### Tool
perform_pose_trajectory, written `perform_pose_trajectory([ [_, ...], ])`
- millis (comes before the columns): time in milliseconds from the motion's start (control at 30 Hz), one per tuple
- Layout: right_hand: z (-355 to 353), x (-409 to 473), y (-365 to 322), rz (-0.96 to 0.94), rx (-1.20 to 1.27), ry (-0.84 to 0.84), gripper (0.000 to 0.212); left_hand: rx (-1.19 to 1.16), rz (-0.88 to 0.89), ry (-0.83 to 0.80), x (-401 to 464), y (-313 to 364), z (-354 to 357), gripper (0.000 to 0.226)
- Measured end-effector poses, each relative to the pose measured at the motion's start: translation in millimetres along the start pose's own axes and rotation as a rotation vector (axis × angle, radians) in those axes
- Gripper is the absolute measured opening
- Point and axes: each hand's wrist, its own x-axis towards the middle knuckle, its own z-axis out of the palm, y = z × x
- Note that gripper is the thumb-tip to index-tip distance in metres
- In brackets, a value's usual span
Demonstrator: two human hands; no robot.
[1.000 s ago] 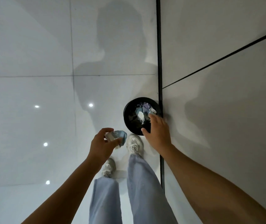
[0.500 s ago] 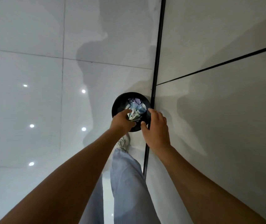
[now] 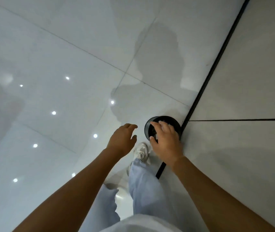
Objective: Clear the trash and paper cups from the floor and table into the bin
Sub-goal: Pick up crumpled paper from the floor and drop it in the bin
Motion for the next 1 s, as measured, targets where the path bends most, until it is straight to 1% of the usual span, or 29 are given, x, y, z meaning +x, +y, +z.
perform_pose_trajectory([
  [100, -5.6, -15.2, -67.3, -0.118, -0.111, -0.045, 0.054, 0.031, -0.010, 0.087, -60.9, -33.0, -32.4, 0.042],
  [167, -2.0, -29.2, -120.4, -0.210, -0.176, -0.076, 0.054, 0.038, -0.047, 0.158, -108.8, -62.0, -49.0, 0.042],
  [300, 26.7, -74.3, -239.0, -0.432, -0.286, -0.125, 0.052, 0.013, -0.190, 0.296, -220.5, -136.7, -67.1, 0.042],
  [400, 65.8, -124.6, -330.7, -0.618, -0.388, -0.153, 0.052, -0.047, -0.315, 0.404, -316.5, -198.9, -69.1, 0.041],
  [533, 131.3, -204.8, -438.7, -0.900, -0.536, -0.214, 0.053, -0.105, -0.513, 0.547, -447.6, -275.3, -54.0, 0.040],
  [700, 211.2, -294.9, -537.1, -1.204, -0.703, -0.292, 0.054, -0.232, -0.770, 0.645, -579.0, -343.1, -13.5, 0.040],
  [867, 281.4, -361.9, -614.1, -1.437, -0.847, -0.362, 0.053, -0.380, -0.965, 0.726, -666.0, -391.1, 28.0, 0.041],
  [1000, 334.8, -397.2, -668.8, -1.561, -0.942, -0.440, 0.053, -0.491, -1.088, 0.771, -713.3, -435.2, 46.8, 0.042],
])
